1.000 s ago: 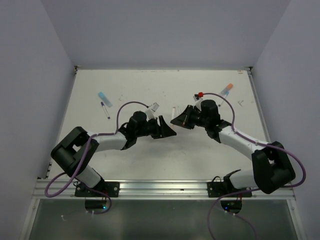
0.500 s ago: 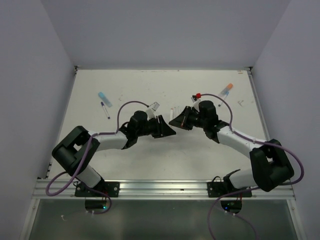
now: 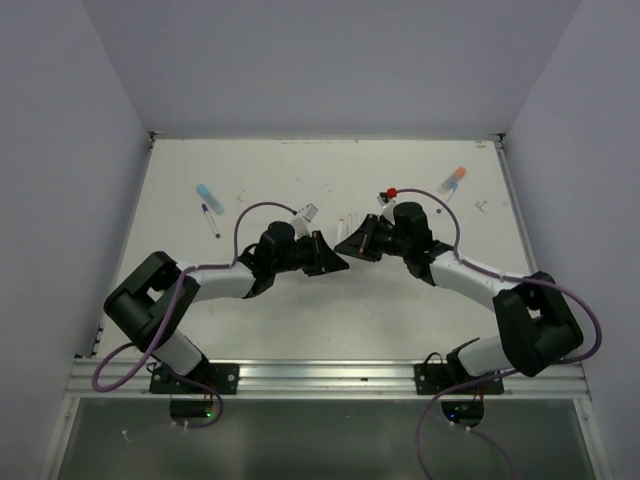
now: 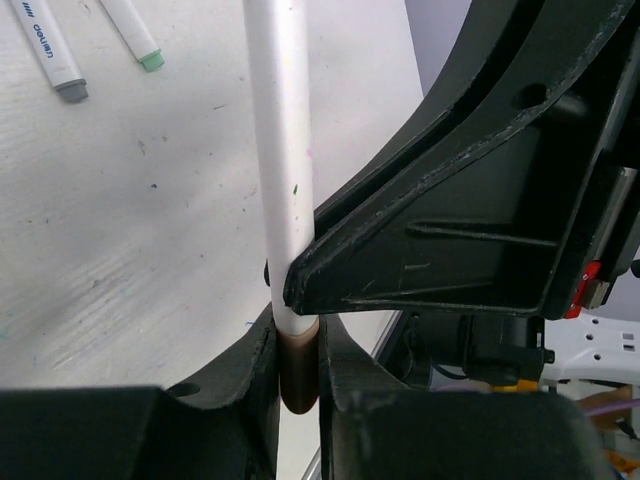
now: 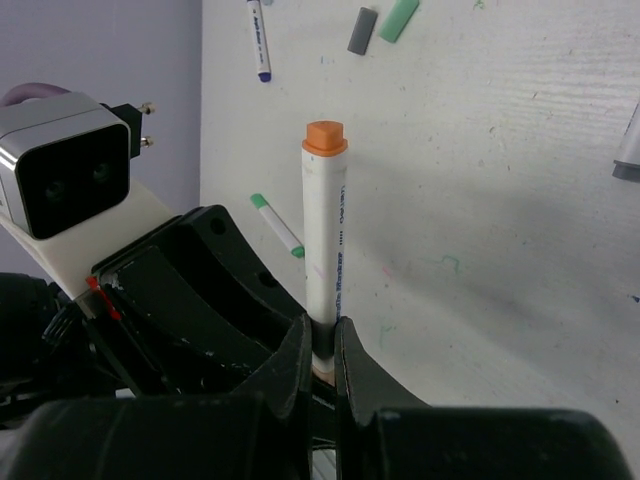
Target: Open the pen caps
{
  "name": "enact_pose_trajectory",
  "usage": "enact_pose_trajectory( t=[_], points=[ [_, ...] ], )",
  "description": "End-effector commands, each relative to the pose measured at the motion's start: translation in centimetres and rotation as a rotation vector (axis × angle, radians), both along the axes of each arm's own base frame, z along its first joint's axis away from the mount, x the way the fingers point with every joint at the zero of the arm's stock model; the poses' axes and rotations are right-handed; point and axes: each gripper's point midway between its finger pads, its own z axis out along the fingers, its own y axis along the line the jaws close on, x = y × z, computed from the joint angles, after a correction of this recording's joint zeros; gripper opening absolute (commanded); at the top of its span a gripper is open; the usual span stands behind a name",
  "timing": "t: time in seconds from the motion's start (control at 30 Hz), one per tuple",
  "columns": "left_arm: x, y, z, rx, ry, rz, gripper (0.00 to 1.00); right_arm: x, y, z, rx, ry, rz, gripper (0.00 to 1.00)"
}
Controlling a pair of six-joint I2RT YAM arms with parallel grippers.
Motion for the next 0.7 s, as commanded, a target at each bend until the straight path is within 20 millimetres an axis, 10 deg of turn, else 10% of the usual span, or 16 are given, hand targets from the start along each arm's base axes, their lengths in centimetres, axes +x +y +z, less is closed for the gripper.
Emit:
enact_pose_trajectory(
  t=[0.0,0.13,0.3,0.4,0.47,0.57,0.67],
  points=[
    [1.1,-0.8,1.8,-0.036,-0.066,0.002,0.10,-0.3,0.6,0.3,0.029,-0.011,0.029,0.00],
    [0.9,-0.6,1.5,-0.016,-0.059,-0.002,0.00,0.2,0.7,0.2,0.024,-0.019,0.024,0.00],
    [0.9,-0.2,1.2,0.027,-0.085,-0.010,0.00,0.6,1.0,-0.1,0.000,-0.029,0.052,0.32],
    [0.8,0.0,1.1,0.050,-0.100,-0.020,0.00,1.2,1.5,-0.1,0.000,-0.032,0.067,0.33],
    [0.8,-0.1,1.3,0.048,-0.111,-0.033,0.00,1.5,1.7,-0.6,-0.004,-0.025,0.074,0.30],
    [0.7,-0.2,1.0,0.060,-0.108,-0.044,0.00,2.0,2.1,-0.8,-0.006,-0.023,0.080,0.01],
    [1.8,0.8,-0.8,0.177,-0.089,0.005,0.00,2.8,1.8,-0.9,-0.055,-0.039,0.036,0.00]
  ],
)
